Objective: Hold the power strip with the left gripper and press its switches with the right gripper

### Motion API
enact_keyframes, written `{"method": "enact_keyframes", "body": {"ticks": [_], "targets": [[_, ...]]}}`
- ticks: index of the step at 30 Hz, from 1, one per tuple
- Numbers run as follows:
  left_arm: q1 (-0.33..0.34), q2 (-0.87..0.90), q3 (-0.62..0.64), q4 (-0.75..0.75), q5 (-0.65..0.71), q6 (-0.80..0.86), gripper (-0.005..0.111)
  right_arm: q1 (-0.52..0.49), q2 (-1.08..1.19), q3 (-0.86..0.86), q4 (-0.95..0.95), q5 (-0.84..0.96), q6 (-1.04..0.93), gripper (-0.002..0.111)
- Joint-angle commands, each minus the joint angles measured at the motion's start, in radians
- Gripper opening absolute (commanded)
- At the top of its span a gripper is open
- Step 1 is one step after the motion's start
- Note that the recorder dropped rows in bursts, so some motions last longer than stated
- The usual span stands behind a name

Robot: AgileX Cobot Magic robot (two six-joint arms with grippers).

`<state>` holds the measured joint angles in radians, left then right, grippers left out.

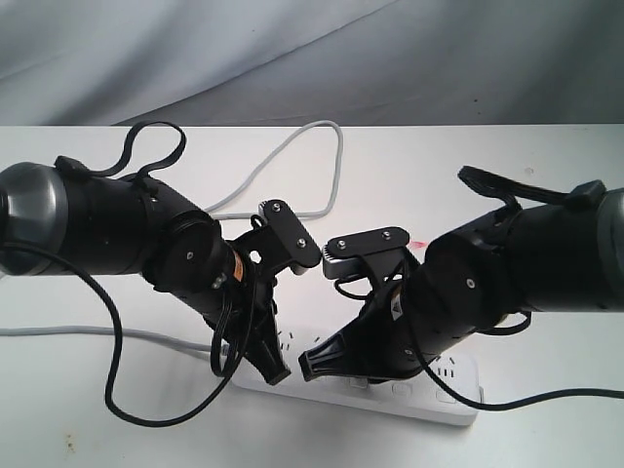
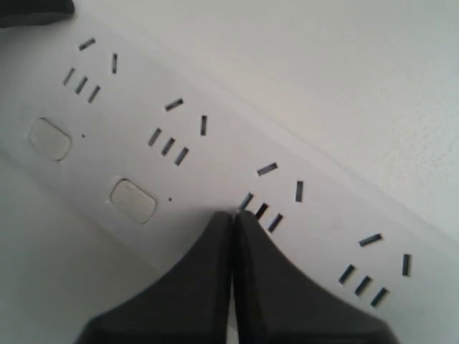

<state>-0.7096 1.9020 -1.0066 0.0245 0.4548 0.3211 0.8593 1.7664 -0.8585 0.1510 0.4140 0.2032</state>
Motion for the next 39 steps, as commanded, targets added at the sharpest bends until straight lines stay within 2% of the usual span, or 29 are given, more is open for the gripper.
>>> {"method": "enact_keyframes", "body": {"ticks": [1,26,35,39], "targets": [[0.002,0.043,0.023,-0.001,0.092,-0.006,0.000,0.001,-0.038,0.014,-0.001,0.083,-0.015,0.000],[0.002,0.043,0.023,-0.001,0.092,-0.006,0.000,0.018,0.053,0.014,0.040,0.063,-0.015,0.000],[0.002,0.043,0.023,-0.001,0.098,-0.006,0.000,0.014,0.076,0.014,-0.117,0.093,0.098,0.000],[0.002,0.043,0.023,-0.001,0.095,-0.006,0.000,0.014,0.076,0.017,-0.131,0.128,0.098,0.000]]}}
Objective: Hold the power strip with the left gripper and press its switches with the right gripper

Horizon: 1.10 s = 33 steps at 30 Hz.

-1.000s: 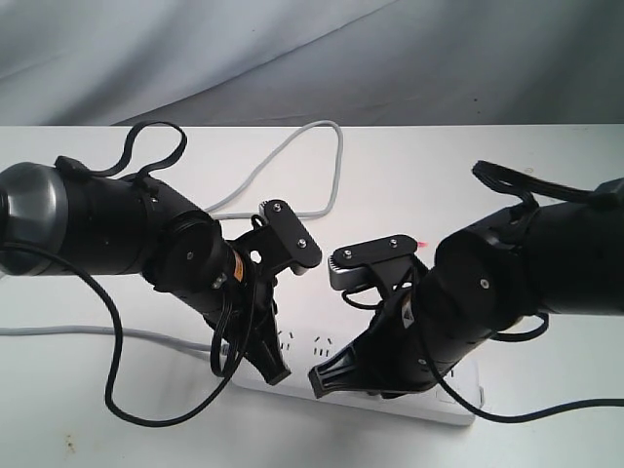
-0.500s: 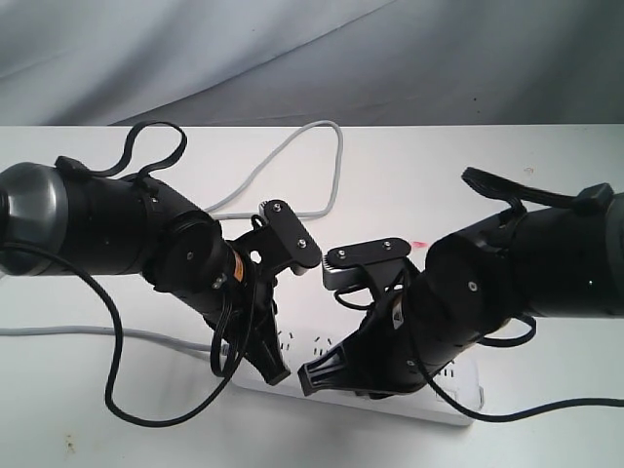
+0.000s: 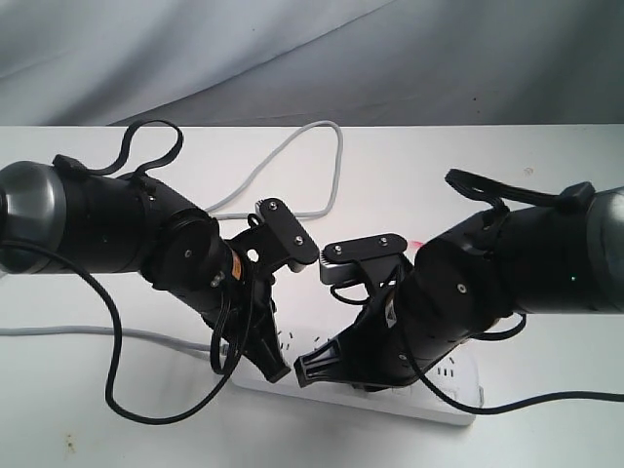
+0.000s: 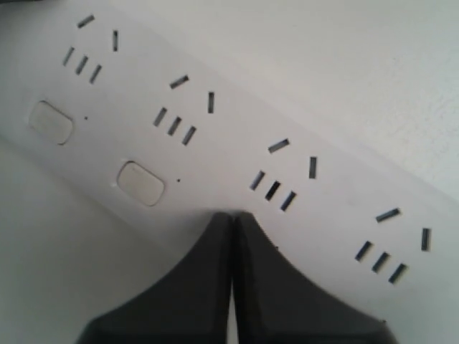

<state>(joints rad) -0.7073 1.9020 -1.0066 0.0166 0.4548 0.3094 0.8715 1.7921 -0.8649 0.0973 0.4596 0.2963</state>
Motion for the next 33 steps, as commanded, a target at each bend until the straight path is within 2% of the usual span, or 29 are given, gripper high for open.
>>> {"method": "enact_keyframes", "body": {"ticks": [1,10,16,19,23,28,33], "targets": [[0.000,0.043,0.023,0.007,0.095,0.006,0.000,0.002,0.051,0.030,-0.077,0.070,0.008,0.000],[0.000,0.043,0.023,0.007,0.095,0.006,0.000,0.002,-0.033,0.037,-0.077,0.018,0.004,0.000],[0.000,0.043,0.023,0.007,0.095,0.006,0.000,0.002,-0.295,0.037,-0.097,0.026,0.004,0.000],[0.000,0.043,0.023,0.007,0.095,0.006,0.000,0.002,-0.448,0.037,-0.112,0.084,0.004,0.000],[0.000,0.043,0.023,0.007,0.095,0.006,0.000,0.002,-0.469,0.044,-0.116,0.159,-0.022,0.000],[0.000,0.041,0.023,0.004,0.098,0.006,0.000,0.002,-0.475,0.104,-0.127,0.108,-0.027,0.000],[0.000,-0.113,0.023,-0.017,0.048,0.004,0.000,0.002,-0.688,0.227,-0.191,0.103,0.000,0.000]]}}
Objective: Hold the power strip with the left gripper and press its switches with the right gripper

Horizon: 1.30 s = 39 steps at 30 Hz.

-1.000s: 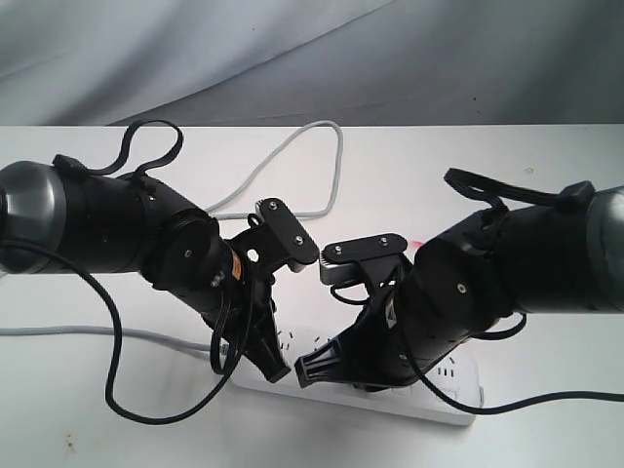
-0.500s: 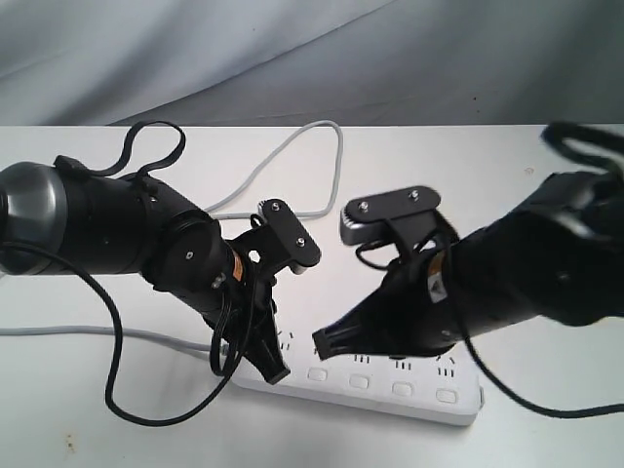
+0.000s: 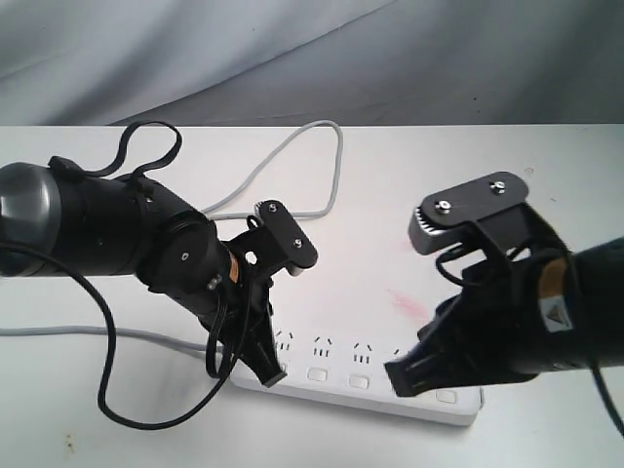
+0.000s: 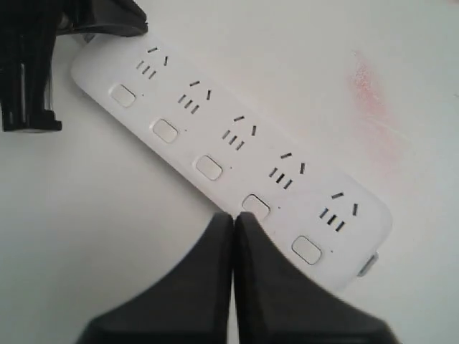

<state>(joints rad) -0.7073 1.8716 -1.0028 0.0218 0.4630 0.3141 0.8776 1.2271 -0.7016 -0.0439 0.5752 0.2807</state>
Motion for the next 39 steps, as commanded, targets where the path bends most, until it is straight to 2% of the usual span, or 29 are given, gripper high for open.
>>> {"method": "enact_keyframes", "body": {"ticks": [1,11,17,21,26,32,36,39], "targets": [[0.000,-0.124,0.020,-0.029,0.030,-0.006,0.000,-0.004,-0.167,0.082,-0.057,-0.012,0.029,0.000],[0.000,-0.557,0.050,-0.043,-0.051,-0.143,0.000,-0.004,-0.580,0.229,-0.287,0.045,0.309,0.000],[0.000,-0.850,0.207,-0.035,-0.102,-0.242,0.000,-0.004,-0.790,0.287,-0.321,0.096,0.335,0.000],[0.000,-1.050,0.365,-0.004,-0.172,-0.327,0.000,-0.004,-0.937,0.316,-0.332,0.099,0.338,0.000],[0.000,-1.307,0.558,0.140,-0.208,-0.537,0.000,-0.004,-1.082,0.321,-0.397,0.127,0.410,0.000],[0.000,-1.569,0.678,0.429,-0.194,-0.896,0.000,-0.004,-1.150,0.321,-0.456,0.119,0.460,0.000],[0.000,-1.714,0.705,0.623,-0.085,-1.114,0.000,-0.004,-1.152,0.368,-0.610,0.065,0.605,0.000],[0.000,-1.801,0.706,0.763,0.035,-1.324,0.000,-0.004,-1.152,0.450,-0.784,0.023,0.834,0.000]]}}
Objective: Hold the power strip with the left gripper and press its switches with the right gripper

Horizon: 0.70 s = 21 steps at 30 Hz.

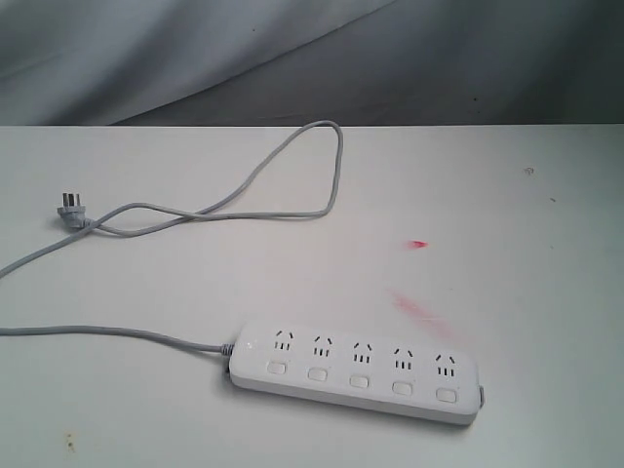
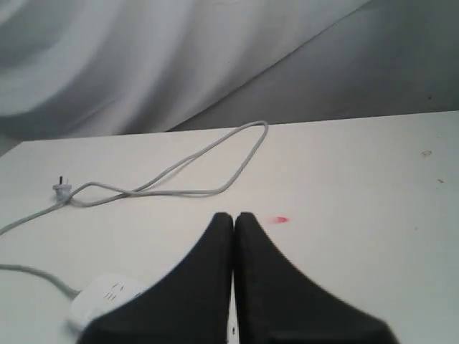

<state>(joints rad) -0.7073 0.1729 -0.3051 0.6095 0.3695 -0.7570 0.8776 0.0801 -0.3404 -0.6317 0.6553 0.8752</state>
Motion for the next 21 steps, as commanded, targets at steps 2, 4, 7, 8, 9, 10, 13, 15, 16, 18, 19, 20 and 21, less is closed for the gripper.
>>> {"method": "enact_keyframes", "body": {"ticks": [2,4,7,8,9,10,13,15,16,18,19,20,21], "targets": [[0.000,-0.152,0.008,0.240,0.210,-0.368,0.000,-0.004,-0.005,0.153,-0.306,-0.083,0.399,0.000],[0.000,-0.173,0.010,0.266,0.242,-0.413,0.000,-0.004,-0.005,0.219,-0.433,-0.099,0.543,0.000],[0.000,-0.173,0.026,0.269,0.178,-0.415,0.000,-0.004,-0.005,0.284,-0.590,-0.106,0.706,0.000],[0.000,-0.173,0.041,0.269,0.142,-0.413,0.000,-0.004,-0.005,0.297,-0.610,-0.106,0.722,0.000],[0.000,-0.173,0.063,0.284,0.094,-0.413,0.000,-0.004,-0.005,0.306,-0.627,-0.103,0.727,0.000],[0.000,-0.163,0.101,0.300,0.051,-0.416,0.000,-0.004,-0.005,0.314,-0.639,-0.103,0.727,0.000],[0.000,-0.128,0.188,0.361,-0.008,-0.470,0.000,-0.004,-0.005,0.323,-0.645,-0.103,0.727,0.000],[0.000,-0.121,0.227,0.370,-0.004,-0.501,0.000,-0.004,-0.005,0.323,-0.647,-0.103,0.723,0.000],[0.000,-0.123,0.245,0.371,-0.004,-0.501,0.000,-0.004,-0.005,0.323,-0.647,-0.101,0.712,0.000],[0.000,-0.123,0.267,0.371,-0.004,-0.501,0.000,-0.004,-0.005,0.323,-0.647,-0.099,0.682,0.000],[0.000,-0.123,0.277,0.371,-0.004,-0.501,0.000,-0.004,-0.005,0.323,-0.647,-0.096,0.673,0.000],[0.000,-0.125,0.283,0.371,-0.004,-0.501,0.000,-0.004,-0.005,0.323,-0.647,-0.091,0.673,0.000],[0.000,-0.125,0.288,0.371,-0.006,-0.501,0.000,-0.004,-0.005,0.323,-0.647,-0.084,0.673,0.000]]}}
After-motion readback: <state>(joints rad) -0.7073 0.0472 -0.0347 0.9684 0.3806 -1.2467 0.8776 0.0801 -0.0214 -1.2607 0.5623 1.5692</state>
